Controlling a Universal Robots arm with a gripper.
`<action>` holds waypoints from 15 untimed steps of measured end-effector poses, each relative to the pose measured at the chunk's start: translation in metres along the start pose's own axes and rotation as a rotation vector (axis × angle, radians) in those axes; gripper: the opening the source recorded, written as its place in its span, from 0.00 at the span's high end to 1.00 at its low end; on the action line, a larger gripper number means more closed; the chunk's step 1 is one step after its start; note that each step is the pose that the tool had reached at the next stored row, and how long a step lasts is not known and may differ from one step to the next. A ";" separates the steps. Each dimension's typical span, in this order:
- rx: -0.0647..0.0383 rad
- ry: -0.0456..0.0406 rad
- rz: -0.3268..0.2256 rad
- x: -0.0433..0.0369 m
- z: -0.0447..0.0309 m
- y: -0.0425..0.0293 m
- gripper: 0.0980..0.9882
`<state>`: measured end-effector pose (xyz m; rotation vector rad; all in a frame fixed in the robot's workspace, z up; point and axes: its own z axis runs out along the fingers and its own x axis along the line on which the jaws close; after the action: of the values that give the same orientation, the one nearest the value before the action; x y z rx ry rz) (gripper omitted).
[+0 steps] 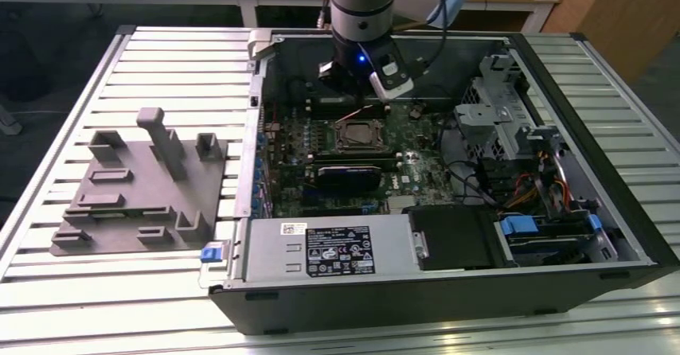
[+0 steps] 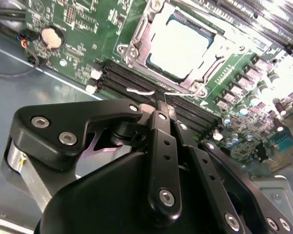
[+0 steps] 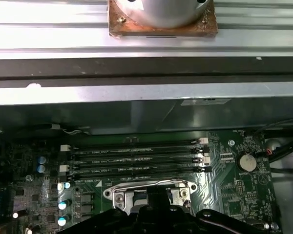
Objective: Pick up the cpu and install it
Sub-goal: 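Install the first cpu locking lever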
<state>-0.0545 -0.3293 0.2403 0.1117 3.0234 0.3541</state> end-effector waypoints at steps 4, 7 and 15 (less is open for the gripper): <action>0.021 -0.0226 0.008 0.0001 0.0012 -0.0003 0.99; 0.030 -0.0397 0.017 0.0002 0.0022 -0.0005 0.99; 0.048 -0.0640 0.031 0.0006 0.0062 -0.0003 0.99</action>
<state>-0.0545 -0.3282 0.2341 0.1695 2.9704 0.2754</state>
